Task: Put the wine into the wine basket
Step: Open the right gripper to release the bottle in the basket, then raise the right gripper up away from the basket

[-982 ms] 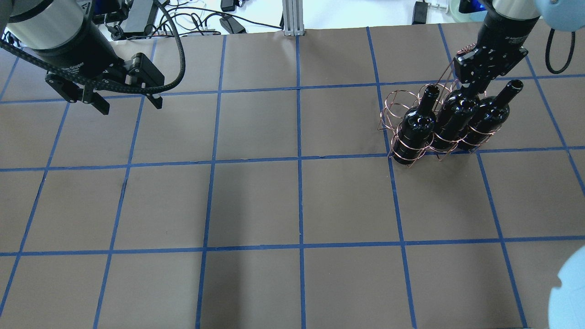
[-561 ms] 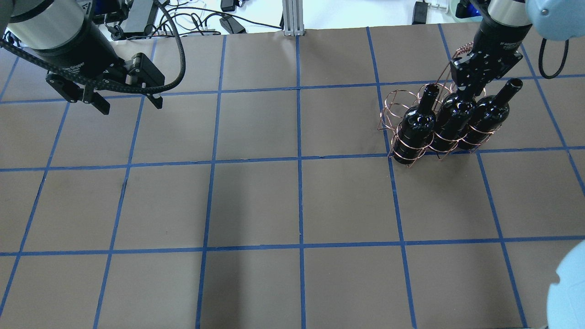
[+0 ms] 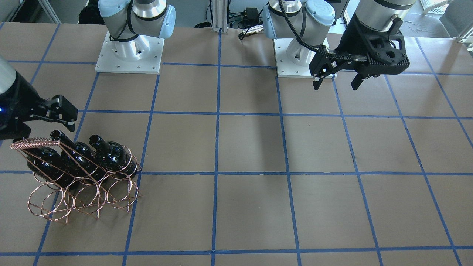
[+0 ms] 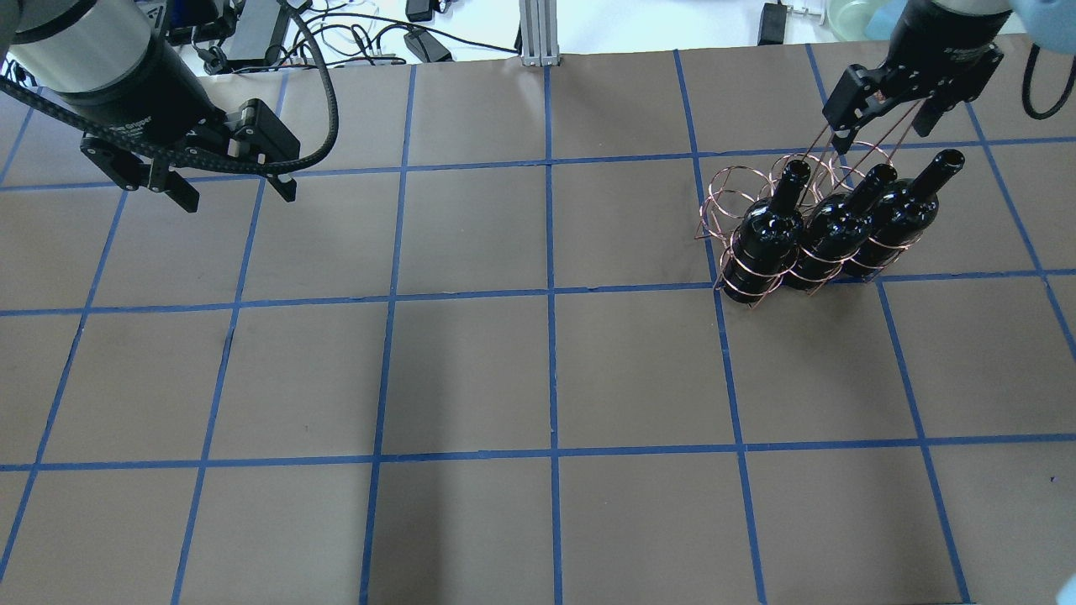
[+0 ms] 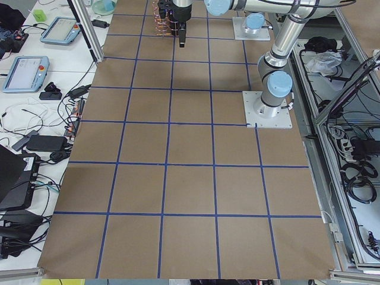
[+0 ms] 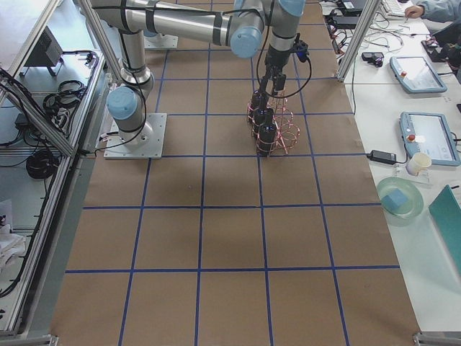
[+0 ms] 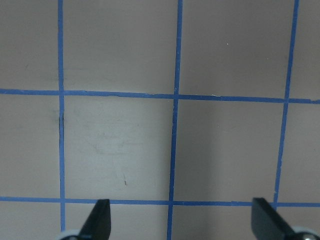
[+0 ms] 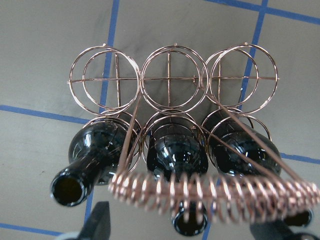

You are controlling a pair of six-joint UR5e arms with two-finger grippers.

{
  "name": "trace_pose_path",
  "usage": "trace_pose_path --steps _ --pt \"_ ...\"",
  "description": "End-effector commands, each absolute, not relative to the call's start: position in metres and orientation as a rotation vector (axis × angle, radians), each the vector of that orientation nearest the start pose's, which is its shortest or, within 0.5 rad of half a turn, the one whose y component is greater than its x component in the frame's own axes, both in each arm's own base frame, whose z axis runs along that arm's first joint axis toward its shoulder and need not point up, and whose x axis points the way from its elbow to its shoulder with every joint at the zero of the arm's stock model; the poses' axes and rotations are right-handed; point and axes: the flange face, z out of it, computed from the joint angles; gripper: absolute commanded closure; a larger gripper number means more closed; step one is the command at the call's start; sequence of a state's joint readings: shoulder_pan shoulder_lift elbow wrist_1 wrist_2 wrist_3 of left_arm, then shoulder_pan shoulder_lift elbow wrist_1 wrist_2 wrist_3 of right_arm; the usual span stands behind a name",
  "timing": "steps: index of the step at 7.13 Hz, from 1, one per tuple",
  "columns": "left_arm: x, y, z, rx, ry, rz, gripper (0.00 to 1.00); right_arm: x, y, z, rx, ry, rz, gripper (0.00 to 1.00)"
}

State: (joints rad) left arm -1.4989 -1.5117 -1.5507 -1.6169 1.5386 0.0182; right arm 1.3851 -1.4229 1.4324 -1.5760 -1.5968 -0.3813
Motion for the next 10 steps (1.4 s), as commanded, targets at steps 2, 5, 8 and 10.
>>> trace_pose_path --steps 2,5,8,10 --pt "-0.102 -0.477 0.522 -0.087 3.171 -0.056 0.0 0.129 -0.508 0.54 -0.136 3.143 -0.111 0.0" --pt "-0.101 -0.478 0.52 -0.089 3.171 -0.051 0.0 0.183 -0.495 0.526 -0.016 3.154 -0.077 0.0" --pt "-0.101 -0.478 0.52 -0.089 3.169 -0.051 0.0 0.154 -0.507 0.522 0.042 3.113 -0.053 0.0" --pt "-0.099 -0.479 0.521 -0.094 3.17 -0.056 0.0 0.152 -0.503 0.526 0.062 3.126 -0.056 0.0"
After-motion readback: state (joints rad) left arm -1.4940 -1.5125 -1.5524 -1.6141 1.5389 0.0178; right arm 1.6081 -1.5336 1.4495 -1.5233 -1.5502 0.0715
